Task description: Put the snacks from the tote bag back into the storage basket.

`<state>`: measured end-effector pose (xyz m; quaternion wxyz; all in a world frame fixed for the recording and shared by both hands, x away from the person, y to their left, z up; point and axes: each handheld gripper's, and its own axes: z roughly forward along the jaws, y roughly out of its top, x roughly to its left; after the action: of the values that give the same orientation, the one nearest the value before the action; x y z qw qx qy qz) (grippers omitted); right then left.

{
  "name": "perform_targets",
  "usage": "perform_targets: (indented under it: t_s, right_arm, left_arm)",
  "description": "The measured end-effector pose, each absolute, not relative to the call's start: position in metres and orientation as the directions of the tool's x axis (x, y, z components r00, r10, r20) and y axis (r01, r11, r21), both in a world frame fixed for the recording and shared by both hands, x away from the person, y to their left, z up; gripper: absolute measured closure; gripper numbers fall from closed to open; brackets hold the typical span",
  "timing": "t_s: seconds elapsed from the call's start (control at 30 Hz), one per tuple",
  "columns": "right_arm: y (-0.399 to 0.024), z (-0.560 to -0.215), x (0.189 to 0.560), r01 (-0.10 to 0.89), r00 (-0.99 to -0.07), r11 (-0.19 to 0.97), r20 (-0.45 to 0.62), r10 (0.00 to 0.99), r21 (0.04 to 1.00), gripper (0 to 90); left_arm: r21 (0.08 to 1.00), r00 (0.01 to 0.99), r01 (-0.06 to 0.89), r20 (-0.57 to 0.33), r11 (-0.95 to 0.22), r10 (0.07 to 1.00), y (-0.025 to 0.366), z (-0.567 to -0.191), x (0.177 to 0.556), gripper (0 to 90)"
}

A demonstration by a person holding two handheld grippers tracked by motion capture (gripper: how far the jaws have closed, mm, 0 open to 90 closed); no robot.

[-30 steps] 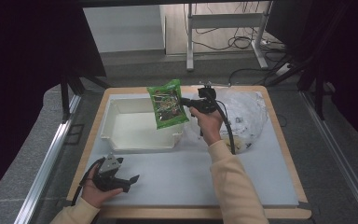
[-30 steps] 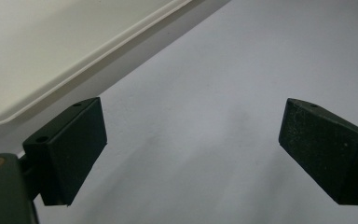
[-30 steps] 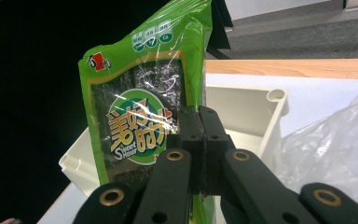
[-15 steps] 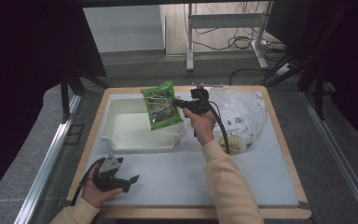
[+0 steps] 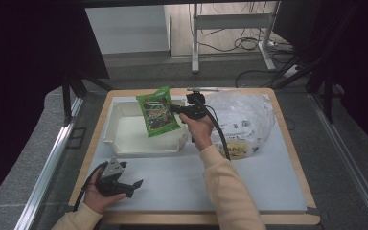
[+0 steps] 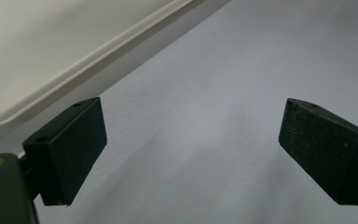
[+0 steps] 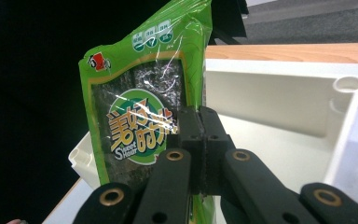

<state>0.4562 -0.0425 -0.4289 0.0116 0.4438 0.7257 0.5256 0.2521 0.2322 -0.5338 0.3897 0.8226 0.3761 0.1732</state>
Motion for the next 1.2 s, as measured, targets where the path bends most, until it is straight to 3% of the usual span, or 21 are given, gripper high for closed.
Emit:
perform_targets:
  t_s: [1.2]
  right_arm:
    - [0.021, -0.441, 0.460, 0.649, -0.617, 0.095, 0.450, 0.645, 0.754, 90.0]
  left_arm:
    - [0.774, 0.663, 0.485, -0.023, -0.407, 0.748, 0.233, -0.533, 0.252, 7.7]
